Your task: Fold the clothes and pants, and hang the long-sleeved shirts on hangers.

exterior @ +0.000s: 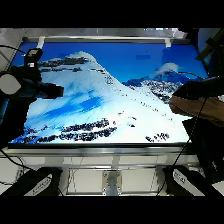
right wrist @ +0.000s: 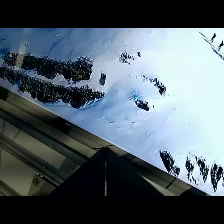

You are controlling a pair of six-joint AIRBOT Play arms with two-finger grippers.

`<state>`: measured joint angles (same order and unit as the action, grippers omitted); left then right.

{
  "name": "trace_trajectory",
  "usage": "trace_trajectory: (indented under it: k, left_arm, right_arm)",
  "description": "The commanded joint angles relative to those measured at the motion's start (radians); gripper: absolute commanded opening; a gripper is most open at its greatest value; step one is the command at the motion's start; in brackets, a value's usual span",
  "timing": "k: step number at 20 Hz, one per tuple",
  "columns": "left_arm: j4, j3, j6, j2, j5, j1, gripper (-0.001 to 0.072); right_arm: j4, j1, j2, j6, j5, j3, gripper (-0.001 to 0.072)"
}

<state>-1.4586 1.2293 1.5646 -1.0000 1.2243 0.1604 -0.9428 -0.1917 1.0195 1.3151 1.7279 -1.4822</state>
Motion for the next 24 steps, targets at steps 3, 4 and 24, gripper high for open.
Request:
trace_trajectory:
  k: [3, 4, 24]
  left_arm:
    - [0.0, 0.0, 0.0, 0.0, 0.0, 0.0, 0.0024]
    - [0.0, 0.0, 0.0, 0.0, 0.0, 0.0, 0.0024]
    - [-0.422, 0.001, 0.232, -0.229, -0.29, -0.168, 0.0455]
  right_arm:
    - [-0.008, 0.001, 0.0, -0.002, 0.0, 0.0, 0.0003]
    - [-0.008, 0.001, 0.0, -0.002, 0.0, 0.0, 0.0003]
    - [-0.023, 0.001, 0.0, -0.022, -0.181, 0.0, 0.0003]
